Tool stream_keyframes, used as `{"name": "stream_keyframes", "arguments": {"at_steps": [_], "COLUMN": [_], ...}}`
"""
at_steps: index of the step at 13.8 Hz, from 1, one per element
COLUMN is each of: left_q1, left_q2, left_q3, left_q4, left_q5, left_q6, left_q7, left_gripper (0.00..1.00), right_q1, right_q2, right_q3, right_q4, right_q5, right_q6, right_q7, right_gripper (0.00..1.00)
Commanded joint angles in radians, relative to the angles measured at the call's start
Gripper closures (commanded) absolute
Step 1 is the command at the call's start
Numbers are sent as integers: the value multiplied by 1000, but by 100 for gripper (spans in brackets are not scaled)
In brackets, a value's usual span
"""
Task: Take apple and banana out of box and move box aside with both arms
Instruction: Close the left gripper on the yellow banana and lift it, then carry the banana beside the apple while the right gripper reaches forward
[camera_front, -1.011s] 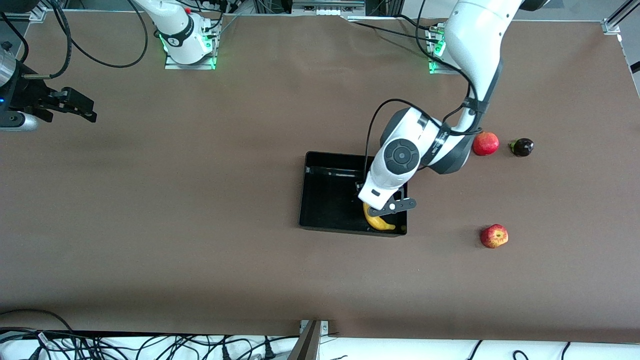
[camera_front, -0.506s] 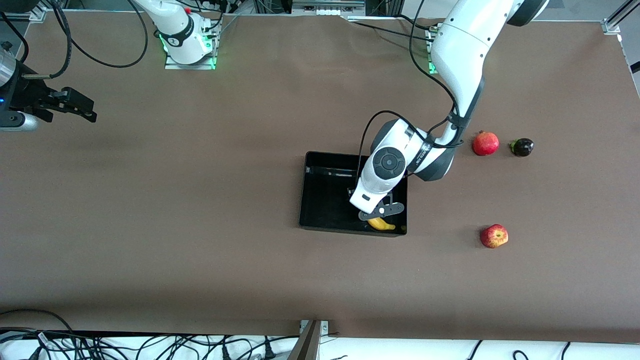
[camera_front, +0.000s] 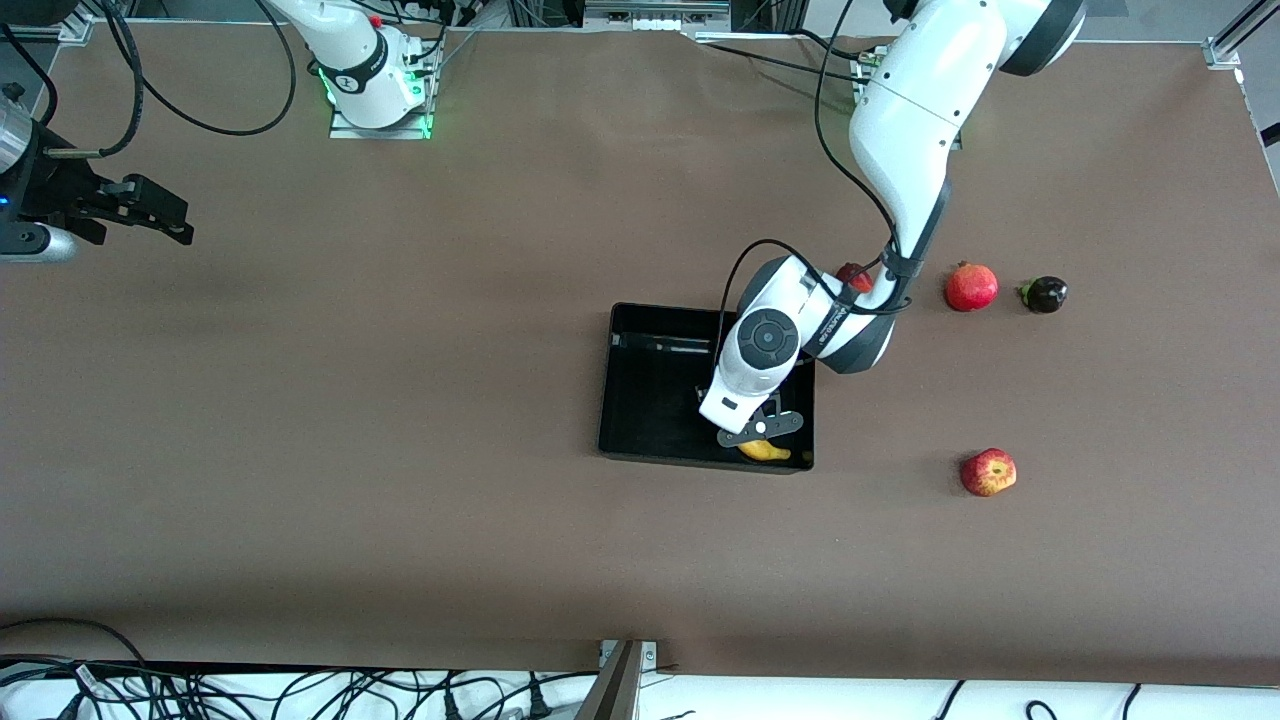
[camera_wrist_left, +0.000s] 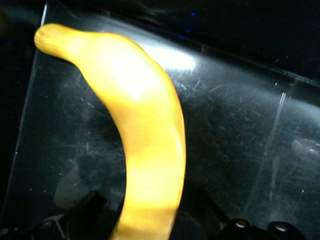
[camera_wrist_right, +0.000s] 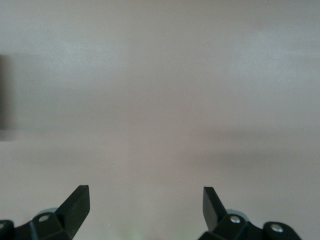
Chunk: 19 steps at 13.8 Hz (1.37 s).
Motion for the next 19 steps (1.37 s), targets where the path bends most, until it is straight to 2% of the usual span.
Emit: {"name": "stream_keyframes", "arguments": {"at_steps": [1, 5, 7, 9, 13, 15, 19], "left_q1": [-3, 0, 0, 9, 51, 121, 336], "left_q2": [10, -13, -53, -87, -202, -266, -285], "left_q3": [4, 4, -2, -8, -11, -11, -42], "left_q4": [6, 15, 30, 114, 132, 135, 130], "left_q5": [24, 23, 12, -31, -58, -114, -77], "left_q6": [16, 1, -104, -236, -430, -565, -729], "left_q7": [-29, -29, -30, -21, 37, 190, 524], "left_gripper": [100, 100, 100, 100, 100, 100, 100], "right_q1": [1, 1, 1, 1, 1, 1, 0], "right_q2": [7, 7, 7, 7, 7, 7, 7], "right_q3": [2, 2, 2, 2, 2, 2, 2], "right_q4": [20, 20, 20, 20, 18, 18, 18], "right_q5": [3, 3, 3, 3, 3, 3, 4], "right_q6": [-13, -15, -15, -15, -19, -19, -19], "right_q7": [9, 9, 9, 9, 9, 9, 9], "right_gripper": [0, 0, 0, 0, 0, 0, 0]}}
